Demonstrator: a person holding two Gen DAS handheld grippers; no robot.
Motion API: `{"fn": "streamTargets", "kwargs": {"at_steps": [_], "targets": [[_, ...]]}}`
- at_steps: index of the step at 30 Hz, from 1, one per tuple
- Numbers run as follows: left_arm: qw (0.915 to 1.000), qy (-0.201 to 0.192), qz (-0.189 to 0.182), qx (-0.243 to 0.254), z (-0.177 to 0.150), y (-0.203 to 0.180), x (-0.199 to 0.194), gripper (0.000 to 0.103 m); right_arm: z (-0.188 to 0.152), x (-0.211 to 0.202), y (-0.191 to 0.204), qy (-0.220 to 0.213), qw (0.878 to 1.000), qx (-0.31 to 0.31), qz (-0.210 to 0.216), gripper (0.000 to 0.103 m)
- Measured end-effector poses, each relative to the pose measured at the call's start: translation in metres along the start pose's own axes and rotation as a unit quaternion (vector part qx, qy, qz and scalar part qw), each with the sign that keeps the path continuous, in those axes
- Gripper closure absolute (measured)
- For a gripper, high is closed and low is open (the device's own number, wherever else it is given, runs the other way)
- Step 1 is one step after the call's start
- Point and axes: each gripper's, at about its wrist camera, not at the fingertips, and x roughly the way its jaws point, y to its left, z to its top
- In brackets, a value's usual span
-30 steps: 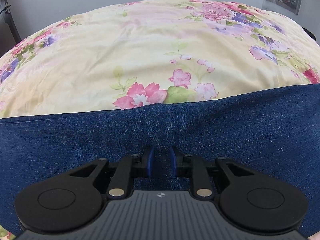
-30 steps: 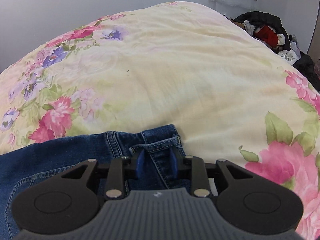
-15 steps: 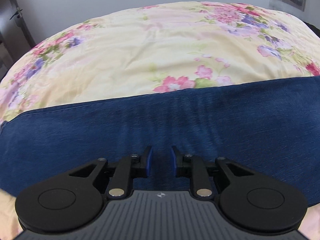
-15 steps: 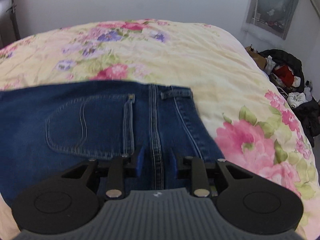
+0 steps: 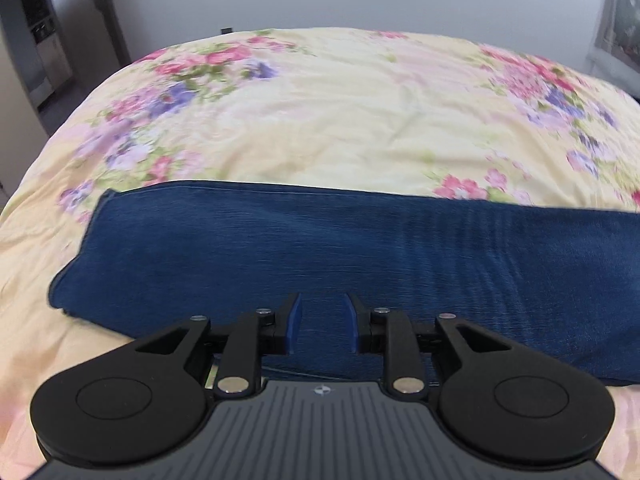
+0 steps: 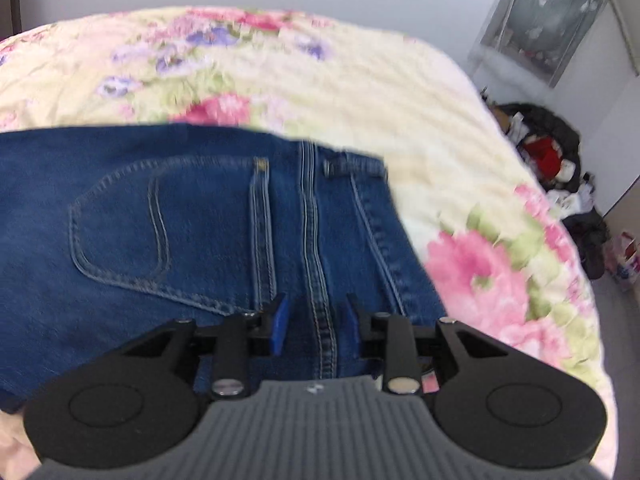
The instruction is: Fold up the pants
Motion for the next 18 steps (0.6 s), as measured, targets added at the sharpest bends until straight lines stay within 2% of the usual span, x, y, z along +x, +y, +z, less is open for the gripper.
{"fn": "streamTargets", "kwargs": {"at_steps": [3,8,10,12,15,18], "targets": [[0.9997,-0.005,0.006,-0.023,-0.004,0.028,-0.010,0.069,0.005,-0.022,0.024,-0.022,0.999,-0.010,0.025,0.068],[0.9973,-0.006,0.005,-0.072,-0.018,0.074,-0.020,0.068,0.014,-0.042,0.093,-0.036,0.994,-0.068,0.074,0.067],[0.9954,-0.006,0.000,-0.096,-0.025,0.092,-0.022,0.064,0.018,-0.048,0.124,-0.041,0.991,-0.091,0.093,0.065],[0.9919,-0.006,-0.008,-0.126,-0.033,0.109,-0.022,0.059,0.021,-0.051,0.152,-0.045,0.987,-0.113,0.108,0.062],[0.9848,-0.004,-0.024,-0.172,-0.045,0.133,-0.018,0.058,0.026,-0.053,0.191,-0.051,0.981,-0.140,0.120,0.061],[0.9756,-0.008,-0.045,-0.215,-0.056,0.154,-0.012,0.051,0.036,-0.053,0.219,-0.056,0.979,-0.141,0.136,0.060]]}}
